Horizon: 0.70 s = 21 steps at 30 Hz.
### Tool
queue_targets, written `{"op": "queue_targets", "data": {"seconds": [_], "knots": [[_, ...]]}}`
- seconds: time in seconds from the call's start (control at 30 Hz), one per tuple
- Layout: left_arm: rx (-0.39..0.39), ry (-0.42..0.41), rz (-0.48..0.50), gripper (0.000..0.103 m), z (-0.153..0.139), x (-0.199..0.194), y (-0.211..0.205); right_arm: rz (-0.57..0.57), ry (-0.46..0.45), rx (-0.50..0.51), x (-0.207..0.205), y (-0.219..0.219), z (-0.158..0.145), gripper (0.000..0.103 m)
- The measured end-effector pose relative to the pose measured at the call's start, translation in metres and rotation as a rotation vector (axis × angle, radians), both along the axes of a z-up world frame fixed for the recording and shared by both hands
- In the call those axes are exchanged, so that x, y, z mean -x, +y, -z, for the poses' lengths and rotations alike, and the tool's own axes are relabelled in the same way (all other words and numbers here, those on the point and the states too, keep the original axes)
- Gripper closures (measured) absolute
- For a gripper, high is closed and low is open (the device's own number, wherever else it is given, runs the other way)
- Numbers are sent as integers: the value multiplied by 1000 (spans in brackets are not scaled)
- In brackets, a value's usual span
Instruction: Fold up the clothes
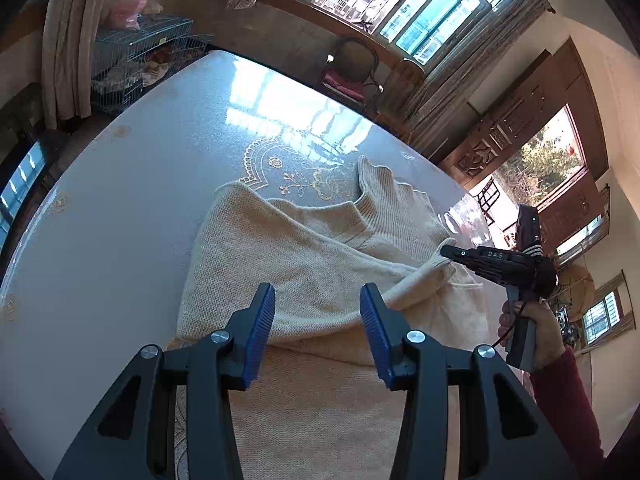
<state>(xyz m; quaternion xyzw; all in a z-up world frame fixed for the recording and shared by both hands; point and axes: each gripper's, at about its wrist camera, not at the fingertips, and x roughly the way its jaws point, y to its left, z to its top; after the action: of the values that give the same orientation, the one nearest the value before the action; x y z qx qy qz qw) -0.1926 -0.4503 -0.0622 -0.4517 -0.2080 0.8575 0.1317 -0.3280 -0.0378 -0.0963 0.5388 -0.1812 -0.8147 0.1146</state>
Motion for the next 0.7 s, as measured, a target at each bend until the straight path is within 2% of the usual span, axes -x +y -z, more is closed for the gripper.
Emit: {"op": "queue_targets", "data": {"seconds": [0.1, 0.23, 0.33, 0.4, 0.5, 0.6, 0.7], "knots": [[38, -1, 1, 56, 0, 6, 5, 15, 132, 120, -14, 21, -34, 100], [82, 8, 11, 56, 1, 19, 15, 33, 296, 217, -40, 42, -81, 100], [68, -10, 22, 56, 8, 26, 23, 40, 387, 261, -63, 65, -100, 100], [66, -27, 32, 56, 16, 30, 30, 69, 357, 233, -71, 78, -91, 99], [65, -63, 56, 56, 31, 35, 42, 123, 257, 191, -89, 119, -62, 99], [133, -111, 64, 56, 49, 41, 51, 164, 157, 128, -102, 149, -26, 99], [218, -143, 82, 56, 59, 44, 51, 159, 87, 126, -114, 158, -4, 96]]}}
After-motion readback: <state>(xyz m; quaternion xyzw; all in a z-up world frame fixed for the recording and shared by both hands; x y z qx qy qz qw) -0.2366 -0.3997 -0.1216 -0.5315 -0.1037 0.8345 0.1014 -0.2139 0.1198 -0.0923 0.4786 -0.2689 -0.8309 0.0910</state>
